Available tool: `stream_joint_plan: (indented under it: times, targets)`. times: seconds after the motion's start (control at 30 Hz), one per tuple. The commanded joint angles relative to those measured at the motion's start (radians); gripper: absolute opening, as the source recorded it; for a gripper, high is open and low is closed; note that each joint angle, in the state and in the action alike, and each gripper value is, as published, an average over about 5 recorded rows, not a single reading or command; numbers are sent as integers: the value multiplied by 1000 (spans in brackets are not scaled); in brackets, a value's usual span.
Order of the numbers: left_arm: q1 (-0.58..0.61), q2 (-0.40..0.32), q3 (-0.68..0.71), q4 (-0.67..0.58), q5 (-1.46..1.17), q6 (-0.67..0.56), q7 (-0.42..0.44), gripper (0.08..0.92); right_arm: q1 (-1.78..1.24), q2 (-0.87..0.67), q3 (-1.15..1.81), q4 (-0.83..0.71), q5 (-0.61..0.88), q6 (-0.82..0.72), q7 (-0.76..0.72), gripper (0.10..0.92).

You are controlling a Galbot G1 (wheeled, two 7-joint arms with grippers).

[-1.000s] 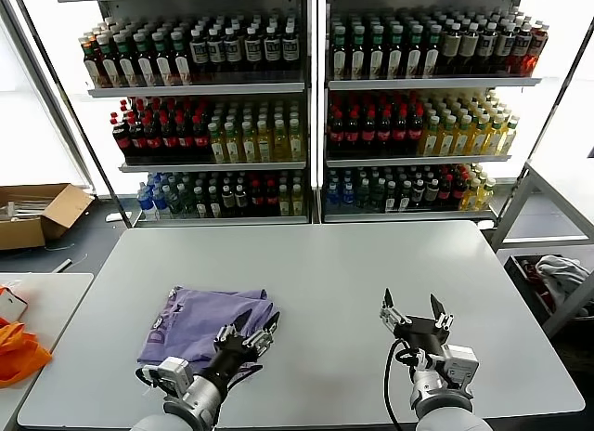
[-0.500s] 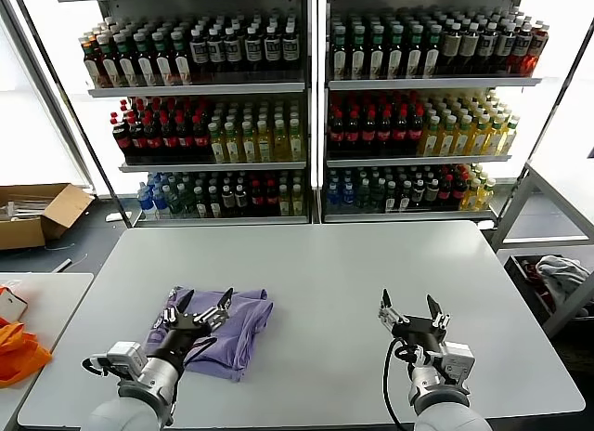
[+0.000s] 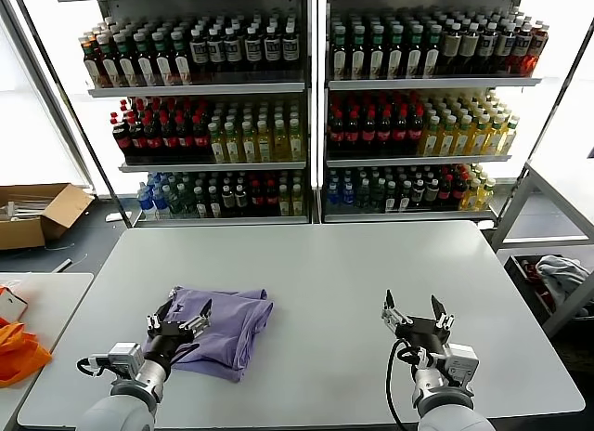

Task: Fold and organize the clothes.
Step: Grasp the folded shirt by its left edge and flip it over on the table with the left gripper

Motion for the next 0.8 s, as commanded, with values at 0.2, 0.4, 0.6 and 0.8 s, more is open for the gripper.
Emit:
stream_joint_plan:
  times: [0.2, 0.4, 0.6, 0.8]
  targets:
    - [-36, 24, -17, 101, 45, -11, 14, 823, -14, 3, 5, 5, 0, 1, 0, 823]
    - [-54, 48, -33, 159, 42, -26, 31, 823, -28, 5, 6, 4, -4, 7, -1, 823]
    - [-66, 64, -43, 188, -2, -20, 39, 823, -27, 6, 7, 4, -5, 6, -2, 823]
    - [-75, 71, -50, 216, -70, -4, 51, 823, -28, 8, 5, 3, -9, 6, -1, 823]
